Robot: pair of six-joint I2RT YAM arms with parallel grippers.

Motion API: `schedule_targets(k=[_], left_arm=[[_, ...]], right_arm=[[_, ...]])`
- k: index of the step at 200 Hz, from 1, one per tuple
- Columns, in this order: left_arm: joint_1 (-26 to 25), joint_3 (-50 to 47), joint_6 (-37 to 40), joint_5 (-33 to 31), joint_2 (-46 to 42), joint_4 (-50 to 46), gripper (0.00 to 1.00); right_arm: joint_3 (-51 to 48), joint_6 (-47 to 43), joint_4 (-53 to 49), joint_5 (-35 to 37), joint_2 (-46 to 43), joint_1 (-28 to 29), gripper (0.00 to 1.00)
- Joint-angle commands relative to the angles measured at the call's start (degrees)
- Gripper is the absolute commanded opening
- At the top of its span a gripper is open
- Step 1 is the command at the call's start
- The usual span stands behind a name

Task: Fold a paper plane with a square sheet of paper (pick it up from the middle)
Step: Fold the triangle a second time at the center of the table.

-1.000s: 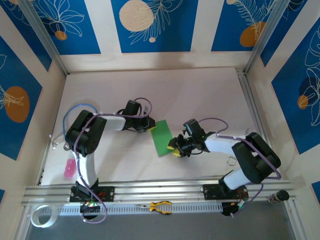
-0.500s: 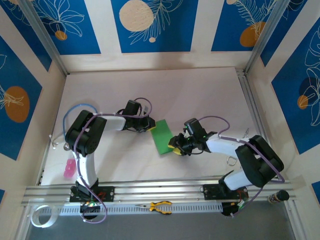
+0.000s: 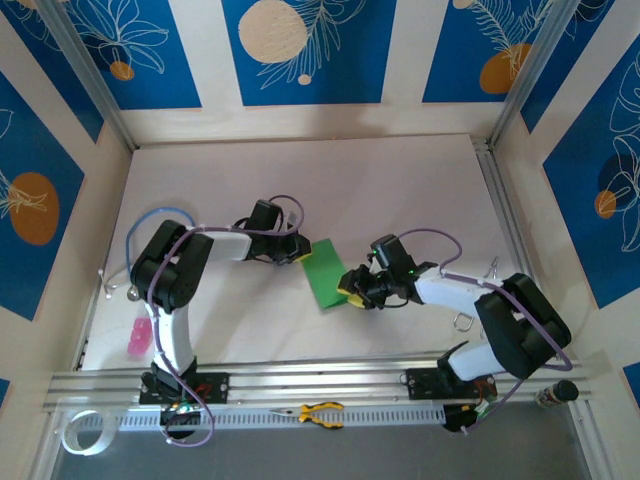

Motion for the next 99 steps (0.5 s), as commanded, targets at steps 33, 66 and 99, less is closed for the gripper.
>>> schedule_targets(k=[33, 66, 99], left_arm=[[0.37, -0.48, 0.87, -0.11, 2.18, -4.5, 0.19], [0.42, -0.46, 0.73, -0.04, 2.12, -4.39, 0.19], [0.4, -0.63, 0.47, 0.13, 2.2, -3.91, 0.19]], right_arm=[[1.75, -7.03, 8.7, -8.61, 3.36, -3.8, 0.47], [3.14, -11.12, 9.54, -11.48, 4.52, -4.54, 0.5], [4.17, -14.89, 9.41, -13.84, 6.13, -6.27, 0.54]])
